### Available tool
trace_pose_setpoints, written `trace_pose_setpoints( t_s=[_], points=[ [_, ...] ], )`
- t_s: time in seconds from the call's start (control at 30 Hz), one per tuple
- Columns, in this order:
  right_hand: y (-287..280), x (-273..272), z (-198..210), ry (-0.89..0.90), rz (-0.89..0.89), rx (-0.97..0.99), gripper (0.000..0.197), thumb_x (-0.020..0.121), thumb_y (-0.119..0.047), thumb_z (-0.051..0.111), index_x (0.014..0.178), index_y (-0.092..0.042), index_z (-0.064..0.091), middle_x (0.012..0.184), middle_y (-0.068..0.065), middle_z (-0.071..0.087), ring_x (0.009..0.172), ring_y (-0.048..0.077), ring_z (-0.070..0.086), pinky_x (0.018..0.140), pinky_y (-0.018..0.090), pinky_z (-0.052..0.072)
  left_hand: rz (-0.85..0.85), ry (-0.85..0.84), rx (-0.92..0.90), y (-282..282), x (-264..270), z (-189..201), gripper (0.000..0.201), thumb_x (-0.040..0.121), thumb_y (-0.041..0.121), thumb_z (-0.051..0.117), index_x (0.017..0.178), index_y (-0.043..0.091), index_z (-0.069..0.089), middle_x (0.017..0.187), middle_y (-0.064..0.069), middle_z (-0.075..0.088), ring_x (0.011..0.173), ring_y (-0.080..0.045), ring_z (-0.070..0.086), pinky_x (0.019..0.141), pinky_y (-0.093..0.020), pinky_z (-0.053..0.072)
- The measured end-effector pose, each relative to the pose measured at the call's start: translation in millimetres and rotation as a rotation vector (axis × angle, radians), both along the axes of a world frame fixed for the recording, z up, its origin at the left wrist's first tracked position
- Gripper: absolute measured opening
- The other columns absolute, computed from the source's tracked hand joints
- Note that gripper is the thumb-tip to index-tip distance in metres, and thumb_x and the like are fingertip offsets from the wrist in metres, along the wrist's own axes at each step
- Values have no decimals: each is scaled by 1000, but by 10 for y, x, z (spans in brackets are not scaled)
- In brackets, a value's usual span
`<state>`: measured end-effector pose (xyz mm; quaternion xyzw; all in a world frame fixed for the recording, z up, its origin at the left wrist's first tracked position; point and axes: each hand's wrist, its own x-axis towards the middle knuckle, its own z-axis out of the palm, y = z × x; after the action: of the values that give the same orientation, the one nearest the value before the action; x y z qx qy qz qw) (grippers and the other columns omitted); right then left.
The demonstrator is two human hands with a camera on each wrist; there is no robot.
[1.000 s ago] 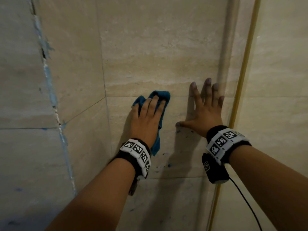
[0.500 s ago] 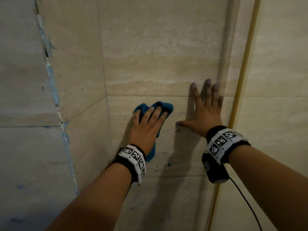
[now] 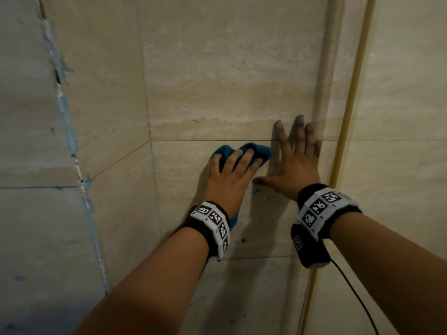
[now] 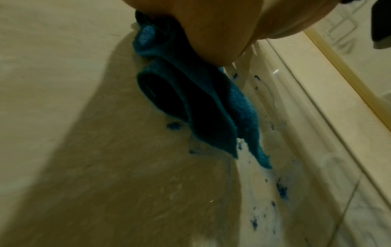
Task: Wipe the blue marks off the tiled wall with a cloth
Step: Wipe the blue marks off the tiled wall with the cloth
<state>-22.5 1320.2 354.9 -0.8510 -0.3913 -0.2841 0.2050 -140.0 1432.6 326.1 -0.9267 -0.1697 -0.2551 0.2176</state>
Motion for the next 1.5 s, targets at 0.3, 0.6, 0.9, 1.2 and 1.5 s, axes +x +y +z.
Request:
trace_pose_setpoints(
  t_s=[0.3, 0.6, 0.9, 1.2, 1.5],
  points=[
    [-5, -9, 2, 8, -2, -5, 134, 60, -69, 72, 139, -39, -31, 148, 7, -40, 137, 29, -34, 111, 52, -16, 36, -47, 38, 115, -63, -180, 73, 99, 27, 43, 153, 23, -6, 159, -6, -6, 143, -28, -2, 116, -48, 6],
    [-10, -16, 1, 12, 4, -11, 134, 60, -70, 72, 138, -39, -32, 148, 7, -41, 137, 30, -34, 111, 53, -16, -12, -355, 128, 281, -92, -294, 91, 64, 25, 81, 140, 17, 32, 137, -6, 39, 118, -26, 37, 96, -48, 45],
    [-37, -68, -25, 8, -1, -14, 132, 61, -68, 72, 138, -41, -32, 149, 7, -38, 138, 28, -32, 114, 55, -10, 150, -138, -84, 268, -229, -348, 75, 101, 28, 36, 149, 19, -20, 159, -5, -11, 147, -25, -4, 117, -46, 4],
    [-95, -115, -268, 65, -74, -16, 136, 57, -76, 69, 136, -41, -36, 148, 6, -41, 137, 26, -35, 114, 53, -12, 210, -457, -127, 348, -272, -378, 78, 81, 29, 70, 148, 17, 33, 149, -11, 37, 134, -31, 38, 108, -49, 33],
    [-127, -51, -295, 91, -50, -8, 138, 56, -73, 71, 137, -40, -35, 148, 5, -41, 138, 26, -33, 113, 49, -11, 141, -589, -58, 411, -183, -457, 83, 68, 26, 75, 140, 15, 36, 138, -11, 35, 123, -30, 34, 98, -55, 41]
  ],
)
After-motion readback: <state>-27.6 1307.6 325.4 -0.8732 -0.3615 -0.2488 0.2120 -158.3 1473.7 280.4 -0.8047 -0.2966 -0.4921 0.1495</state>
